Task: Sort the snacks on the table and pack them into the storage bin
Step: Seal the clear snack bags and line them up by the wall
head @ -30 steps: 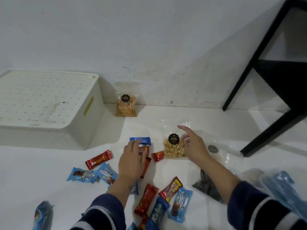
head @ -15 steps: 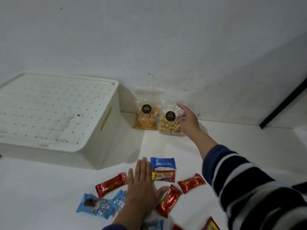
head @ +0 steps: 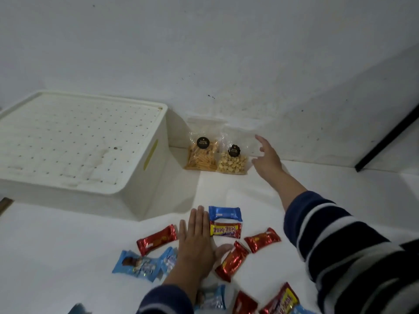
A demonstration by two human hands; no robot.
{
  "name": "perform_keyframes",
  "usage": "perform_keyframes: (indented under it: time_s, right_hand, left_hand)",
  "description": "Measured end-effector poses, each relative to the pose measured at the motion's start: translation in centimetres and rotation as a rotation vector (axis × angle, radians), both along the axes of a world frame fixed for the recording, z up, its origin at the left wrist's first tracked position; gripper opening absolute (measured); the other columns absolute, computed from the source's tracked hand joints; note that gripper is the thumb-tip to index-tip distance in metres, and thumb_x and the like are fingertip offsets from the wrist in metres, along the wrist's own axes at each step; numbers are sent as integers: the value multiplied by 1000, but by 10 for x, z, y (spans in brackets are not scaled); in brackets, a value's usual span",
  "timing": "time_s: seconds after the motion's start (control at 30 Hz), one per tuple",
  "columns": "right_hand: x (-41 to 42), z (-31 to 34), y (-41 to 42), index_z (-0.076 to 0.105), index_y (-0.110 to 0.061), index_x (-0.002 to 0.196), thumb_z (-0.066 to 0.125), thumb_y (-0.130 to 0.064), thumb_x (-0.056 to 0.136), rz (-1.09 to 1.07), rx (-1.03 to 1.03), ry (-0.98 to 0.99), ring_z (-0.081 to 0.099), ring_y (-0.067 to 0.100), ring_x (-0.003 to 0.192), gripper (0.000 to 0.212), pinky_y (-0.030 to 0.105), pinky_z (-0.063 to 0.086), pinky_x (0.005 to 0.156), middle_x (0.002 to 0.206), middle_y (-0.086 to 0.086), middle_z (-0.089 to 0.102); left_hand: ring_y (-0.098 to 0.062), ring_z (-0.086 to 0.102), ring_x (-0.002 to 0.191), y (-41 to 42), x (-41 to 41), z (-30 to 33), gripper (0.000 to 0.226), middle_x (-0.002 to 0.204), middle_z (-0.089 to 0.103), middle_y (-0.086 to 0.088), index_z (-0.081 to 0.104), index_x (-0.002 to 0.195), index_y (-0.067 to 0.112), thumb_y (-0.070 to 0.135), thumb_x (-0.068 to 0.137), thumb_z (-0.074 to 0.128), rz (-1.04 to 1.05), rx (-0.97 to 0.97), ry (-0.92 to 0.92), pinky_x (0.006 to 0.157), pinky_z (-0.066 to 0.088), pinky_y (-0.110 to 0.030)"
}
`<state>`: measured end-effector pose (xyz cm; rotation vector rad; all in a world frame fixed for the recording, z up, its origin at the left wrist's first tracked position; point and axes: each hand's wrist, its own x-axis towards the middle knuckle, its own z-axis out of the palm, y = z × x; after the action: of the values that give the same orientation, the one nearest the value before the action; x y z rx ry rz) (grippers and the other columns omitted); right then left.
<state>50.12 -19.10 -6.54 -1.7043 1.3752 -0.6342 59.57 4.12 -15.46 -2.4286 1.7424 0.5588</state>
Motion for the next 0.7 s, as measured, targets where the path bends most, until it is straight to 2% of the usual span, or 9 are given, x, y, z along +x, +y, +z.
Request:
perform_keyframes:
  time_s: [0.07,0.13,0.23,0.27,0.33,0.4,0.5,0.6,0.7]
  right_hand:
    - [-16,7,18,37,-33,141,50,8,89,1,17,-28,51,21,107,68,23,43,74,135,7,45]
    - [-36,12,40,44,-31,136,51,5,89,55,8,16,52,19,103,60,22,42,72,132,7,49]
    - [-70,20,77,54,-25,128,50,3,90,156,-11,84,55,18,92,48,16,40,60,127,6,51]
    - [-82,23,91,55,-24,127,50,2,91,196,-28,114,56,17,92,45,15,40,61,126,4,51]
    - [-109,27,118,57,-24,125,51,-1,92,281,-55,181,57,18,98,40,17,43,75,126,3,50]
    - [-139,27,138,59,-23,123,52,-6,92,371,-52,273,55,19,108,36,20,40,85,126,3,51]
    - [-184,25,150,61,-24,121,51,-10,93,405,-75,421,53,18,112,33,24,40,94,126,2,53]
    - [-226,28,144,62,-26,120,49,-10,93,319,-98,523,50,21,119,34,33,42,100,130,1,52]
    - [-264,30,130,56,-28,127,47,-8,92,214,-177,705,45,25,121,41,38,44,97,133,2,48]
  left_hand:
    - [-26,-29,141,1,2,4,106,150,-34,-8,-30,138,12,85,67,0,-4,32,7,113,-14,-49]
    - [-26,-21,145,1,4,15,101,156,-24,-8,-21,146,12,78,80,16,4,45,39,116,-7,-50]
    - [-25,1,148,0,2,35,85,161,0,-7,-1,152,13,57,92,40,54,-22,150,119,10,-50]
    - [-26,8,147,-1,-1,41,82,160,6,-7,1,152,12,52,93,43,94,-43,187,118,14,-50]
    - [-27,18,144,-3,-17,51,76,157,16,-8,5,152,11,44,94,44,137,-79,196,117,19,-48]
    - [-27,29,139,-8,-44,57,66,153,27,-10,19,149,11,37,94,45,98,-133,177,114,27,-44]
    - [-25,35,136,-15,-102,63,53,149,37,-9,37,141,12,34,94,48,24,-216,311,113,30,-39]
    - [-21,29,140,-14,-166,66,61,152,33,-5,31,146,14,40,94,49,-30,-245,438,115,24,-32]
    - [-22,30,140,-14,-218,65,77,151,34,-4,25,148,15,48,87,59,-2,-238,542,112,28,-33]
